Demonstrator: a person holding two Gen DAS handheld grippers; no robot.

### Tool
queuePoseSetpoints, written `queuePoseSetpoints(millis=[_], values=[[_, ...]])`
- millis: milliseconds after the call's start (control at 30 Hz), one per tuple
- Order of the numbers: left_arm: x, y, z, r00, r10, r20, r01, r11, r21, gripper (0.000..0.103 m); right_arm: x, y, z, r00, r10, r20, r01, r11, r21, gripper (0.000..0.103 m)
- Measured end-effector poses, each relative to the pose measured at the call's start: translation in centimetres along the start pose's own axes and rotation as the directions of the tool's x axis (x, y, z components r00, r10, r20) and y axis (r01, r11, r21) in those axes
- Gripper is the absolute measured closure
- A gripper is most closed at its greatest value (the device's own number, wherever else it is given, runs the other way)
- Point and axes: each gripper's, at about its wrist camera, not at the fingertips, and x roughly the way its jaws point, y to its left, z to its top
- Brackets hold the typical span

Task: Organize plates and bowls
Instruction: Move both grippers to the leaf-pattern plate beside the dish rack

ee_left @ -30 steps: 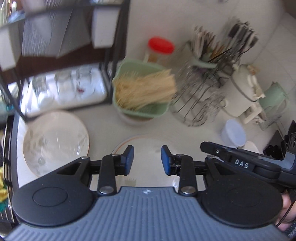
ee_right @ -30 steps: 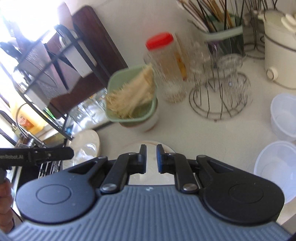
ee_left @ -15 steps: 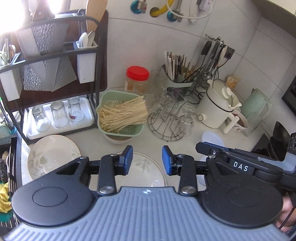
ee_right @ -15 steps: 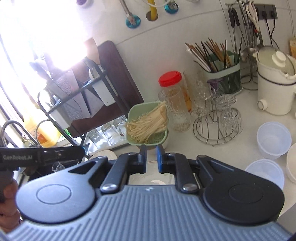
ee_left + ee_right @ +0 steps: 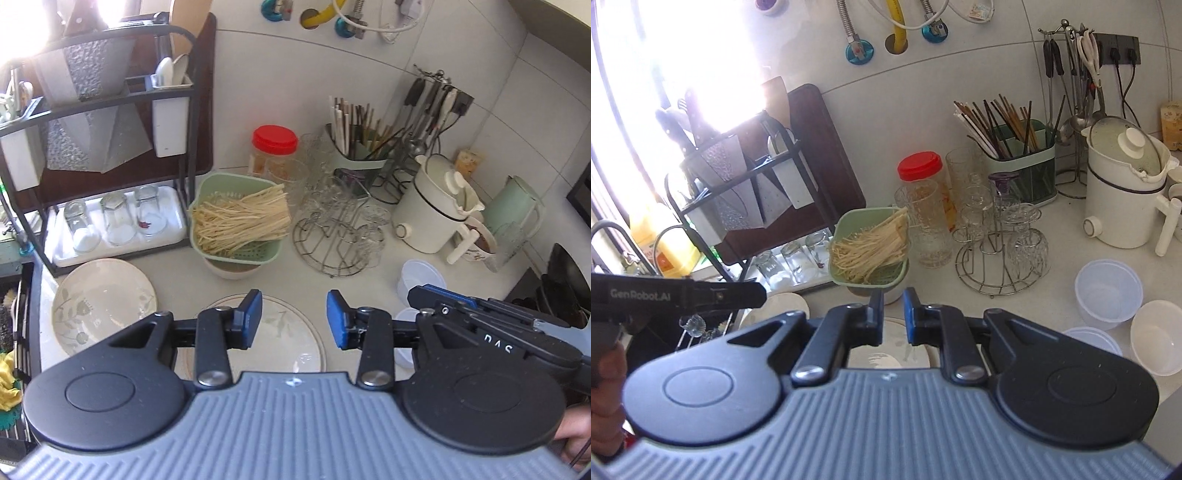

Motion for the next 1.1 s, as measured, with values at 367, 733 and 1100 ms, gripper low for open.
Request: queuePoseSetpoints(millis=[367, 733, 1100], values=[[-0.4, 2.0, -0.5, 0.997, 0.081, -0.014, -0.082, 0.994, -0.066, 0.058, 1.9, 1.2, 0.1, 0.996, 0.063, -0.057, -0.066, 0.996, -0.058, 0.088], [-1.8, 4.9, -2.3, 0.982, 0.187, -0.024, -0.187, 0.954, -0.233, 0.058, 4.3, 3.1, -0.1, 0.972, 0.19, -0.136, -0.206, 0.971, -0.121, 0.088], [-3.4, 7.5, -5.8, 0.95, 0.307, -0.054, -0.305, 0.877, -0.371, 0.058, 7.2, 5.5, -1.7, 0.924, 0.278, -0.262, -0.333, 0.923, -0.193, 0.088]])
